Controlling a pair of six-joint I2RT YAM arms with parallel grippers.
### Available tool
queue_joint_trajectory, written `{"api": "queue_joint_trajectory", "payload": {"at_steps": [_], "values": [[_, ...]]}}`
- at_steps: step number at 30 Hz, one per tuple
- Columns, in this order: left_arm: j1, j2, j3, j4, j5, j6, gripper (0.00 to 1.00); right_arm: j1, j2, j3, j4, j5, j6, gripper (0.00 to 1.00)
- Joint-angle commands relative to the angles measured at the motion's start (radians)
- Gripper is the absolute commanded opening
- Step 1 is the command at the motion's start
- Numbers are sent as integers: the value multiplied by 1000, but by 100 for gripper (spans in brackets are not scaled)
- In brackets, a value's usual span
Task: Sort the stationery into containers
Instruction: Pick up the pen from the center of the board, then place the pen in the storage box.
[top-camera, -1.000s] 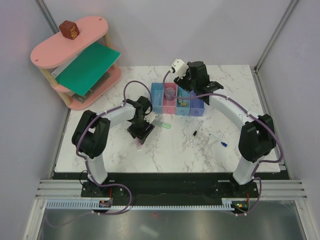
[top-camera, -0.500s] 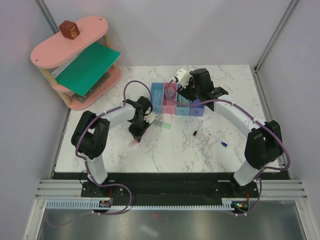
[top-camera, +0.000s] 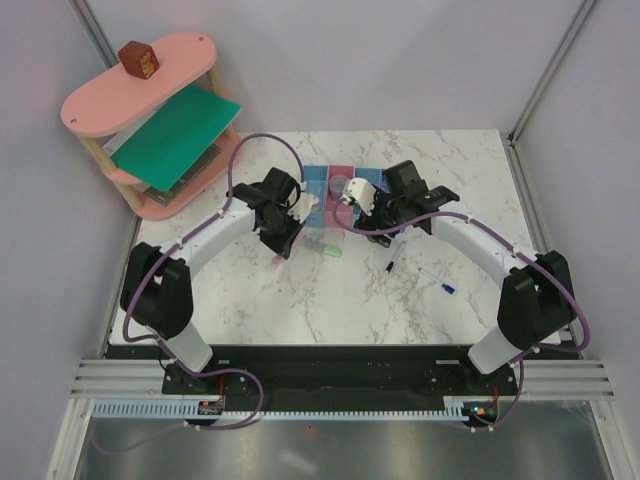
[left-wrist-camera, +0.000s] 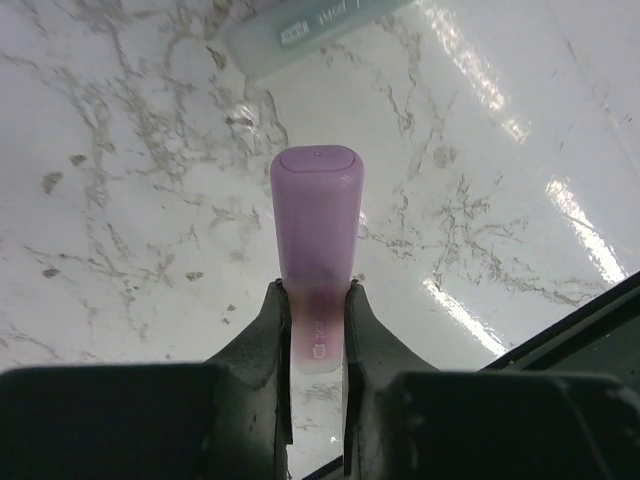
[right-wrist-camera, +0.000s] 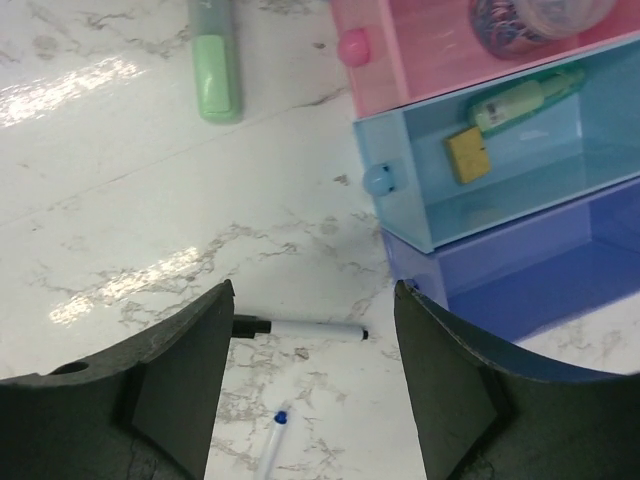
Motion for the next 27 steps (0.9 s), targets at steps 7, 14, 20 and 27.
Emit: {"api": "queue_joint_trajectory", "payload": {"at_steps": [7,14,20,27], "values": [[118,133,371,109,20,20,2,39,-47,-93,-24,-125,-8,72],[150,368,654,116,92,-32,2,113,15,-153,76,-103,6,72],[139,483,778,116,119,-29,2,171,147,-30,123,-80,20,72],[139,538,824,118,142,-26,2,176,330,122,154,-62,29,72]]}}
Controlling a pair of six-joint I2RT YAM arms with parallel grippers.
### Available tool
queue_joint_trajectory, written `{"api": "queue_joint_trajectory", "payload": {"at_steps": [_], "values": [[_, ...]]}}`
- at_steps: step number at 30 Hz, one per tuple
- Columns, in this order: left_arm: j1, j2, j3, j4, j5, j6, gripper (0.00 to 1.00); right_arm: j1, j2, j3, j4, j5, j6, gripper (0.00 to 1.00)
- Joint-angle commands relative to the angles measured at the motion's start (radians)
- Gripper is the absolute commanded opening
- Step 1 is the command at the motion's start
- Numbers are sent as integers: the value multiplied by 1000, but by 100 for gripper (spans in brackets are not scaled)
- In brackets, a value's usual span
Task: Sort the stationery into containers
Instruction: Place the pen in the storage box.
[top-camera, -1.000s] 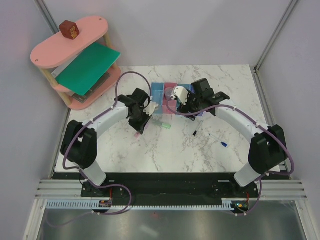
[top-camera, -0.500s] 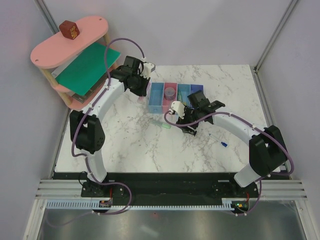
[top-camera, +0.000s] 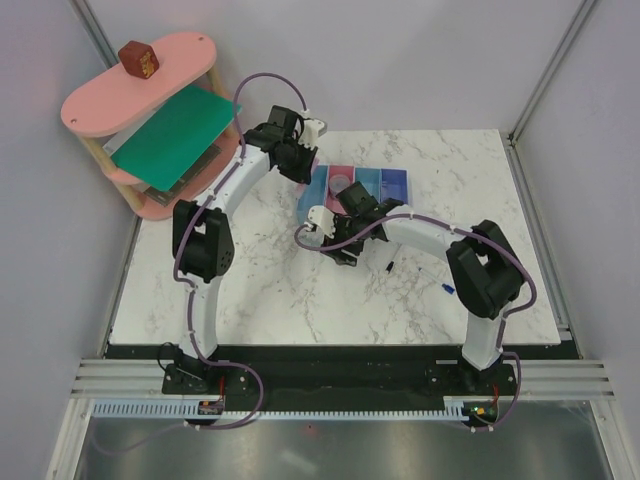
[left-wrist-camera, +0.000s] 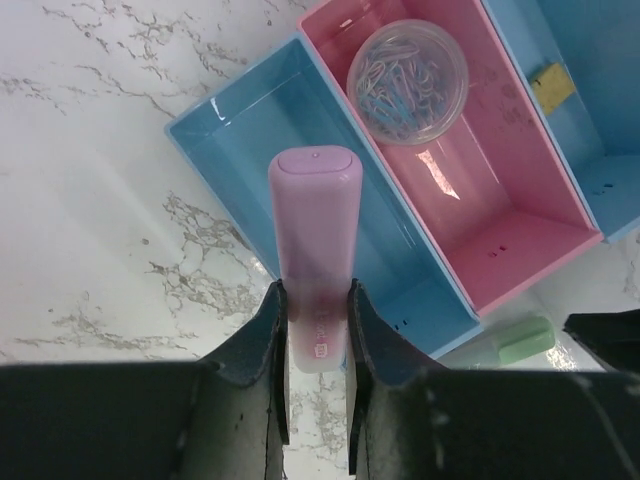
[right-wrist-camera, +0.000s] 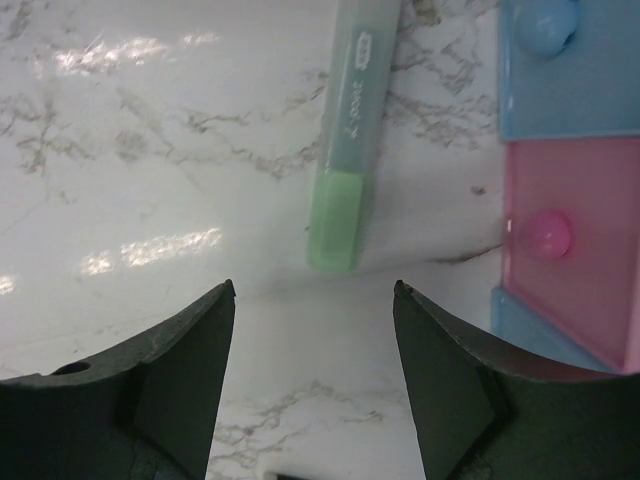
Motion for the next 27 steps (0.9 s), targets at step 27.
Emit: {"api": "queue_joint_trajectory", "payload": {"at_steps": [27], "values": [[-3,144,97,40,44,-23,21,32,200,138,121,3,28,72]]}}
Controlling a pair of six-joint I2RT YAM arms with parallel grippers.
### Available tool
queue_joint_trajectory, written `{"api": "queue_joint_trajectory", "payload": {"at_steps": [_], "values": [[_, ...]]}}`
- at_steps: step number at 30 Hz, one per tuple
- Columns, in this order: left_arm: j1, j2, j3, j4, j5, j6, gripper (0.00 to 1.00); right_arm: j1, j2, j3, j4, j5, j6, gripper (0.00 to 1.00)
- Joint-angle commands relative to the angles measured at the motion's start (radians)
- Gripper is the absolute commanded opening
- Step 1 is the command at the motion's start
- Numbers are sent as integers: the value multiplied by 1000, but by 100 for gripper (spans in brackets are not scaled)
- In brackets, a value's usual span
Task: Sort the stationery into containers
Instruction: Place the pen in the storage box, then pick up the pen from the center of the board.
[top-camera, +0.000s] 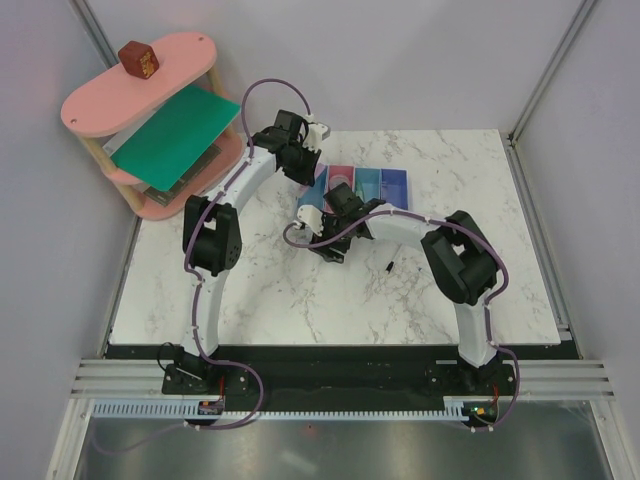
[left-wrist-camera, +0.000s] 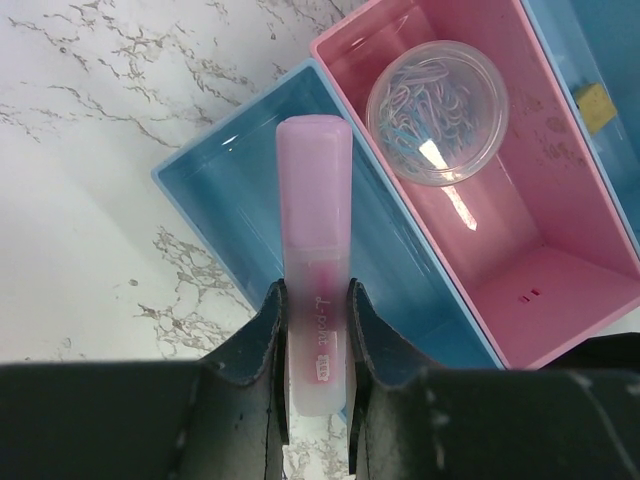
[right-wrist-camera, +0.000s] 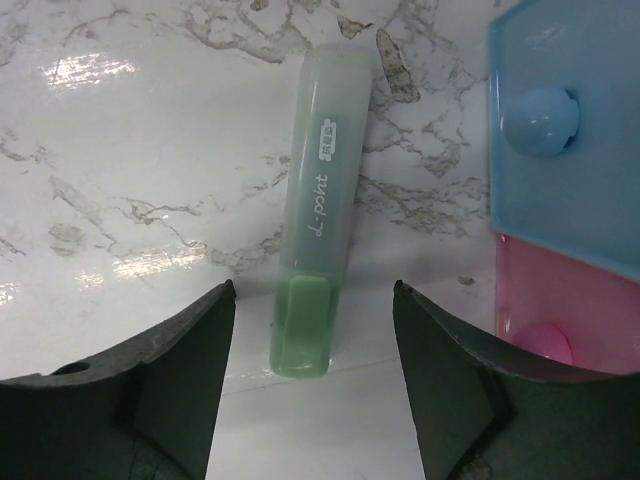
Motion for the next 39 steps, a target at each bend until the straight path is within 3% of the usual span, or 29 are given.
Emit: {"api": "queue_joint_trajectory", "payload": {"at_steps": [1,5,10,13,15,18,19,22,31,39], "values": [[-3,25,21,9,38,-24,21,15,9,11,30,-6,5,72],[-6,15,13,9,54,-34,24,15,12,3,36,-1,8,69],[-13,8,0,9,54,-34,43,20,11,-9,45,-1,17,58],[-15,3,-10,9,55,-37,48,20,6,-18,48,-1,17,51],[-15,-1,-16,9,54,-35,49,20,1,-21,51,2,15,44],[-15,-12,-23,9,51,-37,52,20,-6,-29,50,8,15,27],[-15,-17,-28,8,46,-35,53,20,-9,-34,50,10,15,17],[-12,-53,-45,3,37,-26,56,18,-37,-47,50,25,18,5],[-6,-265,-269,-12,-64,163,64,20,-204,-141,28,100,12,1],[4,-428,-433,-46,-49,353,69,21,-402,-224,-60,227,-69,0]]}}
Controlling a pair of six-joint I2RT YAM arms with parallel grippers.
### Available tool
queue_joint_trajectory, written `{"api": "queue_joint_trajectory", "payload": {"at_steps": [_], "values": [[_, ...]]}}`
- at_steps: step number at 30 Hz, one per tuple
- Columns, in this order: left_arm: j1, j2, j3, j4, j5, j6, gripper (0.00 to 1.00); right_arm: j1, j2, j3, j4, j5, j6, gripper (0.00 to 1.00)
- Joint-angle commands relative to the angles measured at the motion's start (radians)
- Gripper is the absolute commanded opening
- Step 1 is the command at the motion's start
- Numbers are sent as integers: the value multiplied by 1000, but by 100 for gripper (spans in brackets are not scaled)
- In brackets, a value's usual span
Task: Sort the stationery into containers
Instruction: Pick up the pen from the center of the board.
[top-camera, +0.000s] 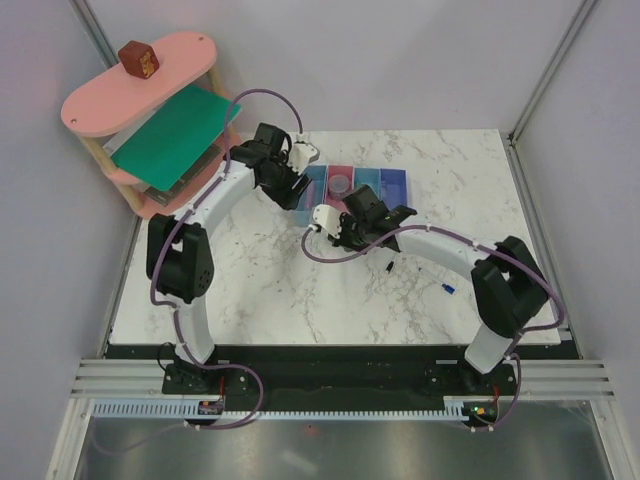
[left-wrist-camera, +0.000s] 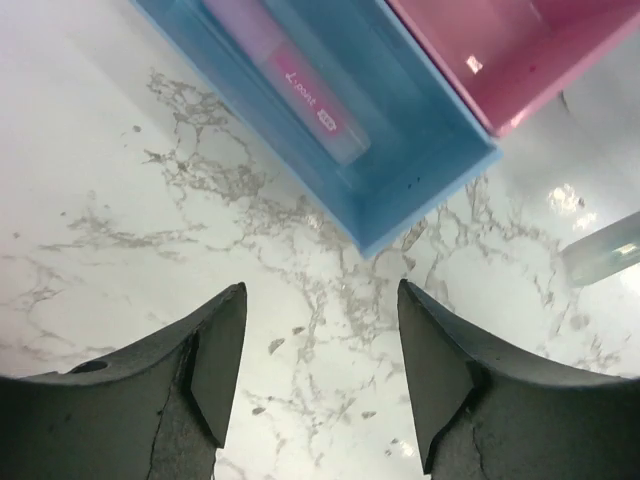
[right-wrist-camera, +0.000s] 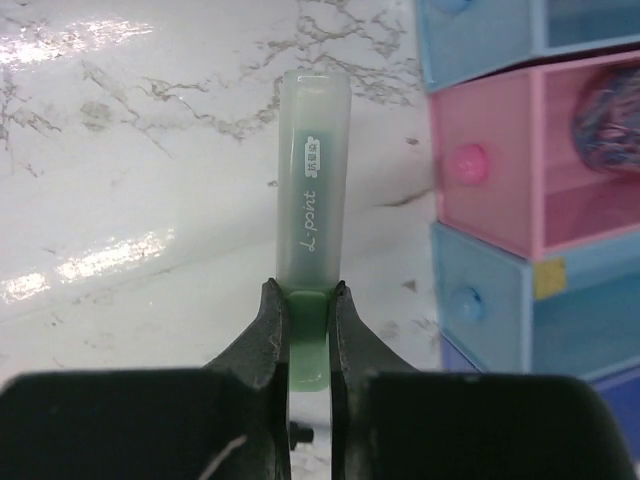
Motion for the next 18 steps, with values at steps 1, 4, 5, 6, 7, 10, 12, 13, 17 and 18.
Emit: {"api": "queue_joint_trajectory", "payload": {"at_steps": [1,4,5,6,7,10,12,13,17,18], "values": [[1,-106,-55,-29,14,164,70,7,-157,-37,-56,95,-72,0],[1,-128,-46,-103,93,207,70,9,-239,-71,-79,184,-113,0],[-1,-134,-41,-153,123,222,70,10,-261,-83,-85,202,-124,0],[-4,-139,-37,-172,188,230,70,10,-284,-109,-86,231,-154,0],[-10,-142,-35,-195,219,245,71,15,-328,-122,-89,245,-168,0],[-33,-151,-28,-276,336,296,71,27,-385,-148,-105,325,-214,0],[-51,-146,-3,-349,406,328,71,36,-422,-172,-85,365,-243,0],[-69,-143,8,-373,428,357,71,40,-436,-183,-54,402,-285,0],[-122,-119,86,-501,497,422,71,79,-510,-260,44,466,-446,0],[-131,-113,122,-524,512,433,71,95,-539,-299,65,474,-481,0]]}}
